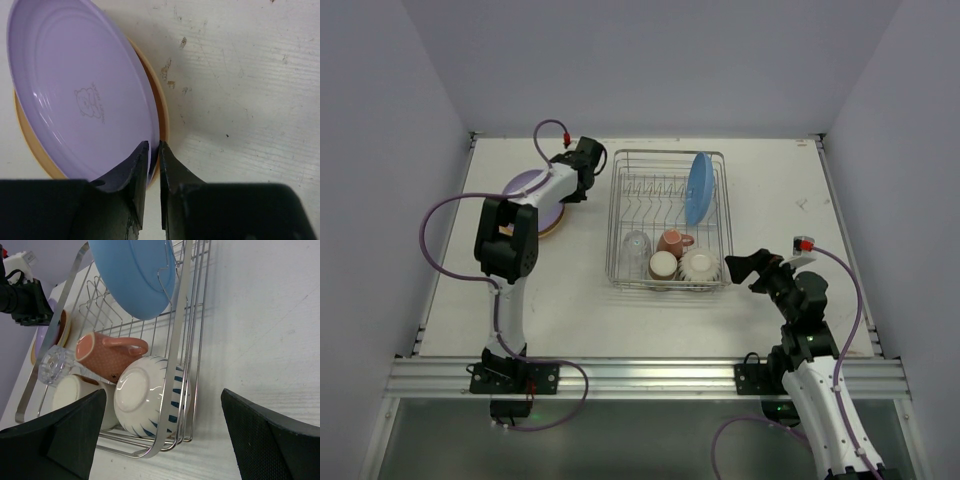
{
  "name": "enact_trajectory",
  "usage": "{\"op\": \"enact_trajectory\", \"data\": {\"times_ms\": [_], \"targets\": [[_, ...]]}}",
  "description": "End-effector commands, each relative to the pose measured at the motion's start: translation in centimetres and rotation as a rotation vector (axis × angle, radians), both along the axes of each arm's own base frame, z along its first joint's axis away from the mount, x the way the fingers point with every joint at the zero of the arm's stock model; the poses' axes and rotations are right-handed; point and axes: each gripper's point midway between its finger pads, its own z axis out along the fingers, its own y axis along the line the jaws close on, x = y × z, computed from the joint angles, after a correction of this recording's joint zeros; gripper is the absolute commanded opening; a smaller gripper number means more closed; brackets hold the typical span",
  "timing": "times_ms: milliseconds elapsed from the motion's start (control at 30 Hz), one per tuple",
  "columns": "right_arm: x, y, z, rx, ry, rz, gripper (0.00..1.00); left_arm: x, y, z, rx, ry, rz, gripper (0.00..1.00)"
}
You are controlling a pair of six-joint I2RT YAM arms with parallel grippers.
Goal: Unload the mixed dishes from the dish rack
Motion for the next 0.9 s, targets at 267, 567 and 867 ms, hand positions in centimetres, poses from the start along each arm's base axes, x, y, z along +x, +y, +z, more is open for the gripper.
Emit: {"op": "enact_trajectory", "data": {"times_ms": [267, 567, 867], "targets": [[0.1, 0.4, 1.8, -0.003, -0.058, 0.029, 0.99, -0.3, 0.6, 1.1, 0.017, 0.026, -0.021, 0.26], [0.1, 0.4, 1.8, -0.003, -0.06, 0.029, 0.99, -0.3, 0.2, 2.6, -0.019, -0.009, -0.027, 0.41], [0.1, 0.4, 1.8, -0.002, -0.06, 0.03, 0.99, 0.2, -2.4, 6.6, -0.184, -0.13, -0.115, 0.68]]}}
